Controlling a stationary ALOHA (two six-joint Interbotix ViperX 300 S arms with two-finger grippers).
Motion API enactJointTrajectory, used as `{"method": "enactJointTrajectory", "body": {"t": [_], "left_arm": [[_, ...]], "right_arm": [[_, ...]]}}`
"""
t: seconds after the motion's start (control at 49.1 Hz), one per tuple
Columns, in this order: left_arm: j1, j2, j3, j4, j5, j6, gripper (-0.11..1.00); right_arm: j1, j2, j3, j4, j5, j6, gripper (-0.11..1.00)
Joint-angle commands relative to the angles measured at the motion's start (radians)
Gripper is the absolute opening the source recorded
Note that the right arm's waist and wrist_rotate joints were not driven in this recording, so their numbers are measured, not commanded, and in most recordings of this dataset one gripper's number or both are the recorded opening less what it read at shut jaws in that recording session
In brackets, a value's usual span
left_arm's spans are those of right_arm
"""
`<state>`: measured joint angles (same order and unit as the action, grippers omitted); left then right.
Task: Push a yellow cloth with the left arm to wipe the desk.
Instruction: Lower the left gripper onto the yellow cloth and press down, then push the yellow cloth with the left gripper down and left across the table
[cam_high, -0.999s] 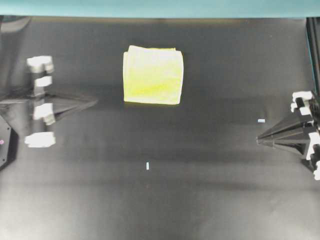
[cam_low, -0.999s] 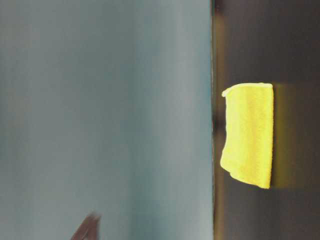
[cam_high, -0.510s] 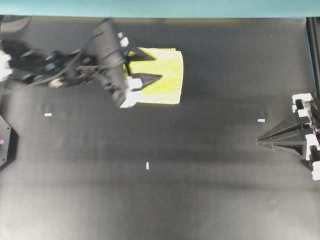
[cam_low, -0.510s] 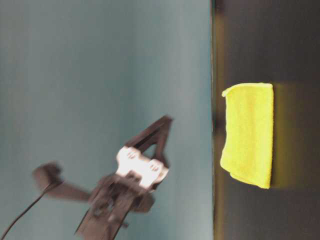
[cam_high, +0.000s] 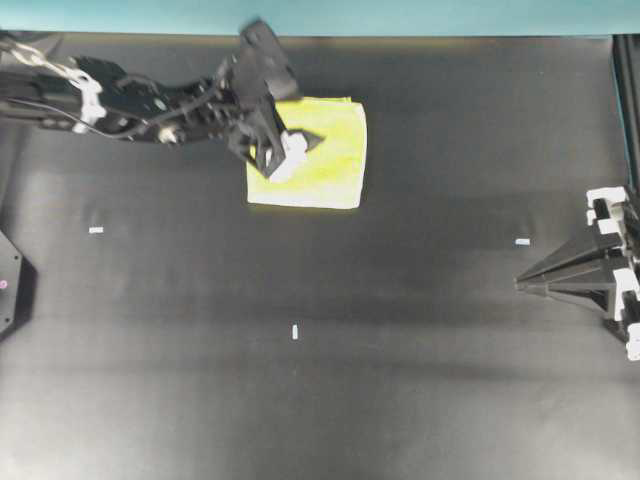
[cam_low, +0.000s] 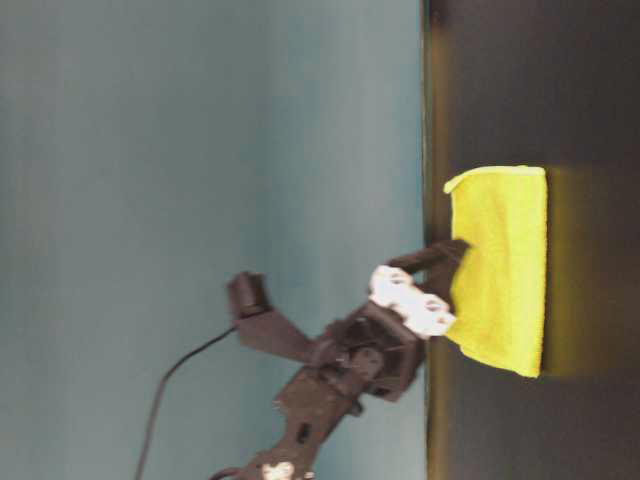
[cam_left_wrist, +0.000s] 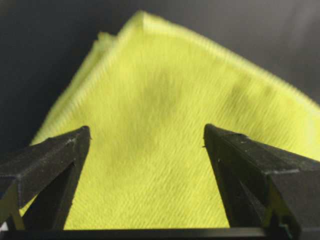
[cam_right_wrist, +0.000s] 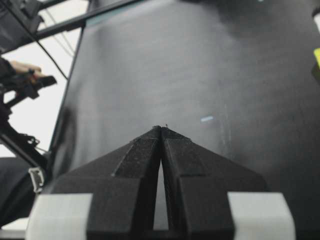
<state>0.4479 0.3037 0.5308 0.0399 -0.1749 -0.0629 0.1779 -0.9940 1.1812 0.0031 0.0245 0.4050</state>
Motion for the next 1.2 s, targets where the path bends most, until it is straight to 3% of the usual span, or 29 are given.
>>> {"method": "enactJointTrajectory", "body": {"t": [0.0,0.571,1.182], "left_arm": [[0.002,0.009,-0.011,0.003,-0.005,-0.003,0.88],[-0.026,-0.006,0.109,0.003,-0.006,-0.006,0.88],[-0.279,-0.17,0.319,0.005,0.002,-0.008,0.88]], "right_arm": [[0.0,0.003,-0.014,0.0,-0.003,0.0,0.0],[0.0,-0.035,-0.003,0.0,0.057,-0.002,0.0],[0.0,-0.058,-0.003,0.0,0.067,-0.002,0.0]]}}
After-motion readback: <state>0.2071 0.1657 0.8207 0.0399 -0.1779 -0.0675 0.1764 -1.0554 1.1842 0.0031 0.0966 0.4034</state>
